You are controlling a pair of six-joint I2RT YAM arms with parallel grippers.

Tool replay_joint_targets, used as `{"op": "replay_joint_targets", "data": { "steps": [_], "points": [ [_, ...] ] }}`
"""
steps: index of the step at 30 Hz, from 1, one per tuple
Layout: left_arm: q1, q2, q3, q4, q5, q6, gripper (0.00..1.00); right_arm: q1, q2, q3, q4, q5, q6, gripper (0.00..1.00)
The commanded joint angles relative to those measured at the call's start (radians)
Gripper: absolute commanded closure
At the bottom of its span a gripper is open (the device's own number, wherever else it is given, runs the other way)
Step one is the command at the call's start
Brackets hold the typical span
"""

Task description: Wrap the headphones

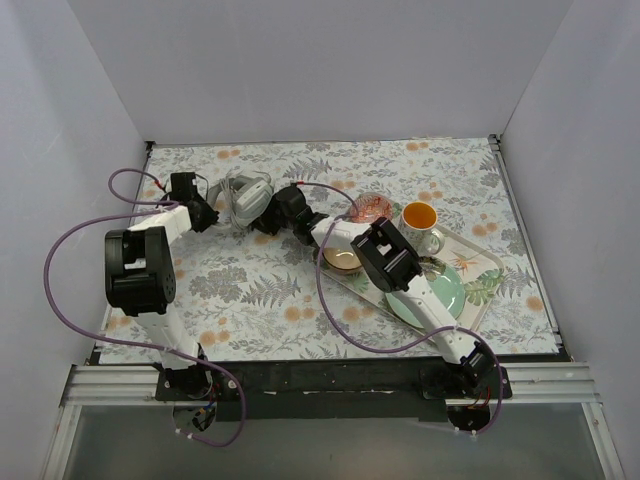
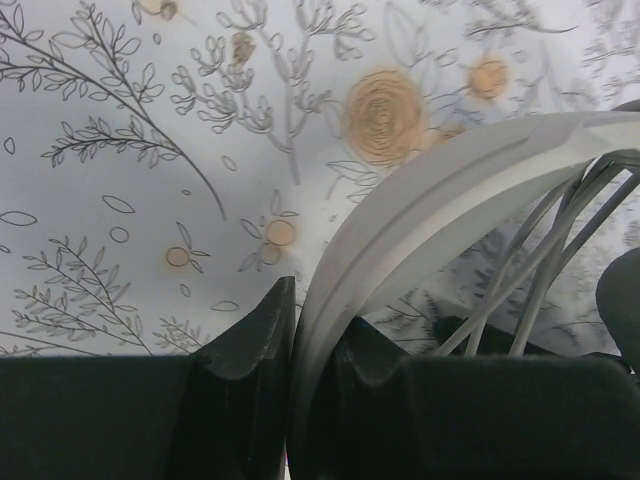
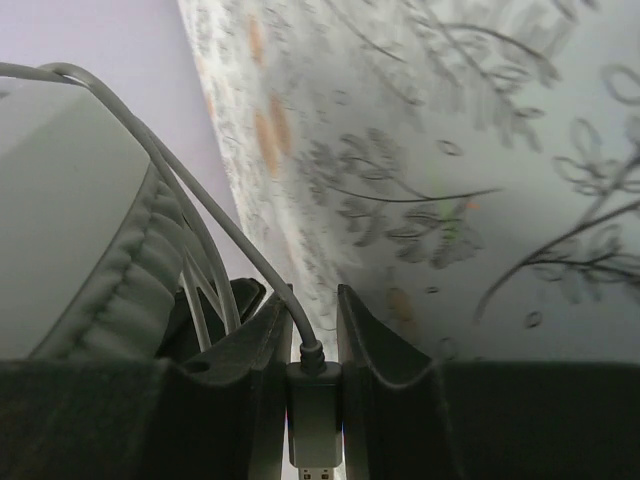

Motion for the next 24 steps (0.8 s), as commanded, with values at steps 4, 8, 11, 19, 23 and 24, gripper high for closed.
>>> {"op": "replay_joint_targets", "data": {
  "steps": [4, 8, 11, 19, 23, 24],
  "points": [
    [0.07, 0.059, 0.041, 0.163, -0.113, 0.049, 1.0, 0.038, 0.047, 0.038, 0.01, -0.069, 0.124, 0.86],
    [0.088, 0.07, 0.034, 0.166, -0.083, 0.061, 1.0, 0.04, -0.002, -0.029, 0.006, -0.022, 0.101, 0.79],
    [0.099, 0.067, 0.033, 0.175, -0.073, 0.054, 1.0, 0.043, -0.071, -0.092, 0.012, 0.008, 0.092, 0.76],
    [0.101, 0.081, 0.073, 0.174, -0.028, 0.017, 1.0, 0.055, -0.13, -0.162, 0.005, -0.005, 0.095, 0.69],
    [0.102, 0.065, 0.051, 0.18, -0.024, 0.021, 1.0, 0.058, -0.125, -0.123, -0.046, 0.025, 0.049, 0.61],
    [0.101, 0.061, 0.048, 0.183, -0.025, 0.024, 1.0, 0.06, -0.124, -0.119, -0.049, 0.025, 0.048, 0.6]
  ]
}}
